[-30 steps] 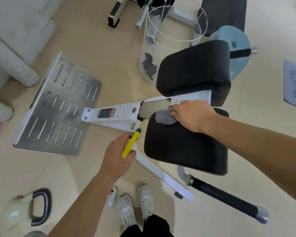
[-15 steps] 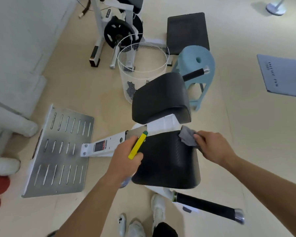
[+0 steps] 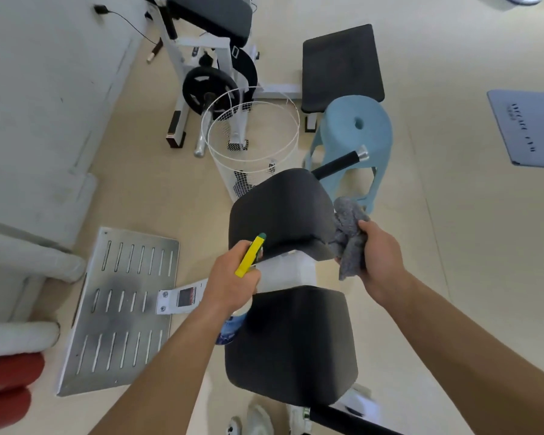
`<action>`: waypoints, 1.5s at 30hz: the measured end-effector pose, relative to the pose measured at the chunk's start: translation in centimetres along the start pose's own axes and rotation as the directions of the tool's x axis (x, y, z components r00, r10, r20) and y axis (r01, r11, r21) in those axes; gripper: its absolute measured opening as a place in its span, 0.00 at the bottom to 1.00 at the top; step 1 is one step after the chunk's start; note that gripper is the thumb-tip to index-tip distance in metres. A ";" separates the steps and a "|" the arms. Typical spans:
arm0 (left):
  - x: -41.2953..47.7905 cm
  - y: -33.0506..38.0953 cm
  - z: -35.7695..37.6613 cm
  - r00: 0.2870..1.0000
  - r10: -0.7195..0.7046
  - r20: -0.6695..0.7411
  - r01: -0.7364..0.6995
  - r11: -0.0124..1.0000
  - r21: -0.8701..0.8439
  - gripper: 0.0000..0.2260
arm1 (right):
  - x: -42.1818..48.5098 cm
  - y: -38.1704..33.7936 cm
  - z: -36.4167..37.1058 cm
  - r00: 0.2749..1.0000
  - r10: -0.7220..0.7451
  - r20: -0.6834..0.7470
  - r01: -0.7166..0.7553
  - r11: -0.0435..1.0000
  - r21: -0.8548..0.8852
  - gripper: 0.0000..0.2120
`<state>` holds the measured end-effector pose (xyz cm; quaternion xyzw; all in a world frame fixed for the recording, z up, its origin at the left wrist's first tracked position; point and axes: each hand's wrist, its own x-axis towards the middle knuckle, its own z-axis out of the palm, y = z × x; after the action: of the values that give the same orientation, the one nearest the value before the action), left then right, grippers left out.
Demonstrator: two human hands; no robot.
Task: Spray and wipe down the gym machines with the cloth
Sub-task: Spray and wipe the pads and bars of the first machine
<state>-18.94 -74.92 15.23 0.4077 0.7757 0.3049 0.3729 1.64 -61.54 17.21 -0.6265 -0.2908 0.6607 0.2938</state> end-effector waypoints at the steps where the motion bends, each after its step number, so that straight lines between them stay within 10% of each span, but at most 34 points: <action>1: 0.4 0.1 0.1 1.000 -0.012 0.001 0.012 1.000 0.003 0.14 | 0.2 -0.4 0.2 1.000 0.007 -0.002 -0.007 1.000 0.001 0.11; 6: 2.2 0.3 0.6 0.999 -0.050 0.019 0.050 0.999 0.012 0.09 | 1.0 -1.3 1.4 1.000 0.021 -0.023 -0.022 0.999 -0.038 0.10; 10: 3.0 -0.6 0.8 0.998 -0.052 0.033 0.053 0.998 -0.026 0.08 | 0.6 -2.1 3.3 0.965 -0.259 -0.050 0.235 0.929 -0.285 0.11; 14: 3.9 -1.9 0.2 0.999 -0.025 0.023 0.025 0.999 -0.019 0.13 | 3.4 -2.1 5.9 0.750 -0.588 0.303 0.590 0.389 -0.707 0.14; 19: 4.5 -4.9 -1.6 0.999 0.033 -0.037 -0.035 0.998 -0.044 0.17 | 7.6 2.2 10.8 0.553 -0.194 0.811 0.719 -0.381 -0.581 0.22; 22: 4.9 -6.8 -2.8 0.997 0.021 -0.072 -0.029 0.994 -0.106 0.13 | 7.3 5.2 14.0 0.401 0.199 0.894 0.785 -0.578 -0.224 0.20; 25: 5.0 -8.5 -3.8 0.997 0.015 -0.071 -0.024 0.991 -0.132 0.14 | 10.4 2.8 16.5 0.498 0.136 0.856 0.678 -0.676 -0.287 0.20; 32: 5.6 -10.7 -4.4 0.999 0.011 -0.048 -0.016 0.993 -0.116 0.13 | 9.5 2.0 14.9 0.628 -0.184 0.756 0.587 -0.526 -0.616 0.21; 38: 6.2 -9.3 -3.7 0.999 0.054 0.002 -0.053 0.986 -0.157 0.14 | 6.1 5.2 8.2 0.477 -0.166 0.863 0.719 -0.491 -0.492 0.20; 45: 7.9 -6.2 -2.3 0.990 0.134 0.034 -0.131 0.988 -0.083 0.16 | 13.4 -1.4 11.4 0.783 -0.499 0.371 0.541 0.253 -0.802 0.20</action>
<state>-26.43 -71.45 9.04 0.4489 0.7265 0.3518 0.3833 -10.30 -50.66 9.97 -0.5379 -0.7826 0.2891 0.1208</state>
